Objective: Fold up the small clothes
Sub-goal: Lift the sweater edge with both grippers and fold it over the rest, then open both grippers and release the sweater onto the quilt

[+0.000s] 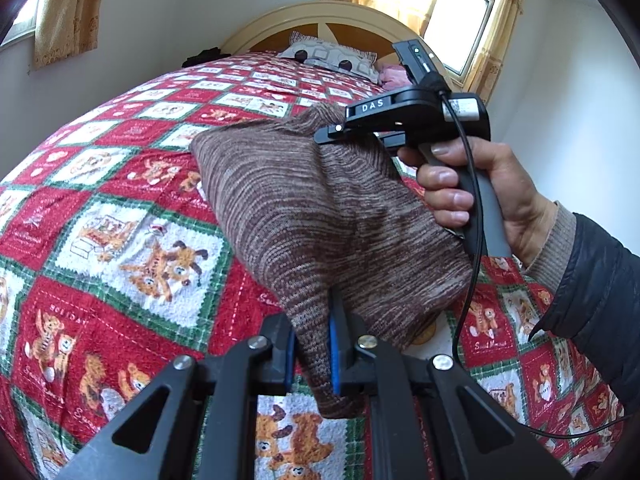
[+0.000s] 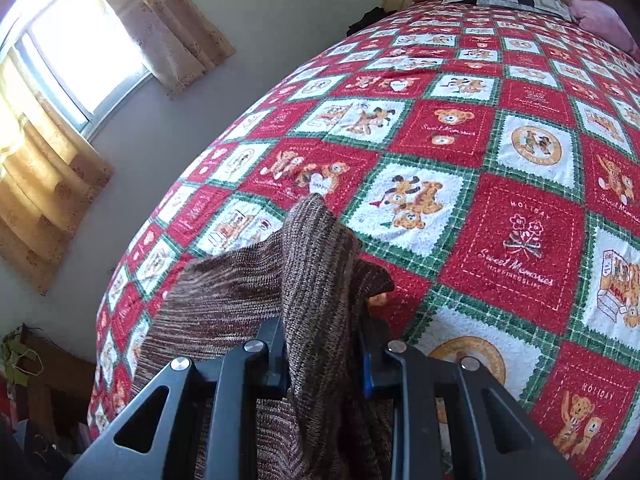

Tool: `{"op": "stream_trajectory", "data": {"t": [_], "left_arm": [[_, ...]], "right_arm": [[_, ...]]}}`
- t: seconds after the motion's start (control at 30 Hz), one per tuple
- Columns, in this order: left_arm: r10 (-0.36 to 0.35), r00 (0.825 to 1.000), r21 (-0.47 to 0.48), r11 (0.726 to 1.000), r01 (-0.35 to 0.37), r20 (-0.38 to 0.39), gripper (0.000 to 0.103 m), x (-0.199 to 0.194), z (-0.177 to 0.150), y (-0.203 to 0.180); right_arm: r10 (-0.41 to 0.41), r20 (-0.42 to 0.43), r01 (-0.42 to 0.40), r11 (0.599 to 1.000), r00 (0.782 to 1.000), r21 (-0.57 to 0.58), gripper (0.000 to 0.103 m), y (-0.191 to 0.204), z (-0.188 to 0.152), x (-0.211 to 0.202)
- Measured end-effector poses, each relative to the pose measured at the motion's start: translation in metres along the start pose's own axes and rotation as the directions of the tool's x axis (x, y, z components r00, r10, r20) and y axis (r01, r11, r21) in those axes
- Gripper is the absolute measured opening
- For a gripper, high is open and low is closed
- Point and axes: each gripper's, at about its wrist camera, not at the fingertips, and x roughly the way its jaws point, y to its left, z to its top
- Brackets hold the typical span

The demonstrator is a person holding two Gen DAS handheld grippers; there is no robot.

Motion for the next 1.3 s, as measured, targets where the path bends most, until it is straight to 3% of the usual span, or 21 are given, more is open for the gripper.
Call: {"op": "stream_trajectory", "data": {"t": [0.1,0.17,0.33,0.47,0.57,0.6,0.63,0.77,0.83,0.97,1.1,1.2,1.23,1.27,1.3], "left_arm": [[-0.012,1.000,-0.041,0.999,0.011,-0.019,0.013,0.007,-0.005,0.008],[-0.021,1.000,-0.070,0.997,0.020,-0.020,0.014,0.009,-0.011,0.011],[-0.043,0.999,-0.107,0.993,0.043,-0.001,0.014,0.007,-0.016,0.017],[-0.048,0.999,-0.132,0.990,0.047,-0.002,0.014,0.007,-0.015,0.019],[-0.053,0.999,-0.158,0.986,0.052,-0.001,0.016,0.010,-0.016,0.020],[-0.056,0.998,-0.167,0.984,0.054,-0.005,0.016,0.011,-0.016,0.020],[-0.061,0.998,-0.167,0.984,0.059,-0.006,0.015,0.011,-0.015,0.019],[-0.050,0.999,-0.126,0.991,0.048,-0.015,0.015,0.001,-0.014,0.002],[-0.014,0.999,-0.105,0.994,0.009,-0.052,0.027,0.005,-0.016,-0.004],[0.029,0.998,-0.078,0.996,-0.033,-0.056,0.028,0.009,-0.023,-0.009],[0.083,0.995,-0.035,0.996,-0.084,-0.048,0.040,0.004,-0.027,-0.015],[0.127,0.991,0.002,0.992,-0.127,-0.037,0.054,-0.005,-0.030,-0.018],[0.144,0.989,0.020,0.989,-0.143,-0.028,0.060,-0.009,-0.032,-0.020],[0.150,0.989,0.034,0.988,-0.149,-0.017,0.062,-0.013,-0.033,-0.022],[0.158,0.987,0.051,0.986,-0.157,-0.005,0.066,-0.016,-0.034,-0.023]], "right_arm": [[-0.007,0.012,0.007,1.000,1.000,-0.002,0.033,-0.004,-0.007,-0.009],[-0.012,0.010,0.012,1.000,1.000,0.017,0.042,-0.010,-0.019,-0.028],[0.060,0.022,-0.061,0.997,0.998,0.038,0.057,-0.024,-0.065,-0.088],[0.121,-0.005,-0.120,0.991,0.993,0.052,0.058,-0.024,-0.116,-0.114],[0.055,-0.051,-0.055,0.998,0.997,0.006,0.057,-0.016,-0.141,-0.098],[0.048,-0.059,-0.047,0.999,0.997,0.008,0.050,-0.016,-0.146,-0.090],[0.053,-0.074,-0.051,0.998,0.996,0.023,0.012,-0.018,-0.149,-0.086],[0.037,-0.011,-0.037,0.998,0.999,0.052,0.010,-0.018,-0.150,-0.112],[-0.003,-0.014,0.004,0.999,1.000,0.052,0.010,-0.019,-0.152,-0.123],[-0.026,-0.114,0.034,0.997,0.993,0.066,0.010,-0.034,-0.163,-0.099],[0.002,-0.058,0.003,0.995,0.998,0.095,0.011,-0.039,-0.168,-0.097],[0.040,-0.020,-0.037,0.989,0.999,0.143,0.020,-0.047,-0.176,-0.108],[0.036,-0.007,-0.034,0.986,0.999,0.164,0.027,-0.051,-0.180,-0.115],[0.014,0.003,-0.014,0.984,1.000,0.179,0.047,-0.052,-0.183,-0.122],[-0.009,0.013,0.006,0.982,1.000,0.191,0.057,-0.053,-0.187,-0.128]]}}
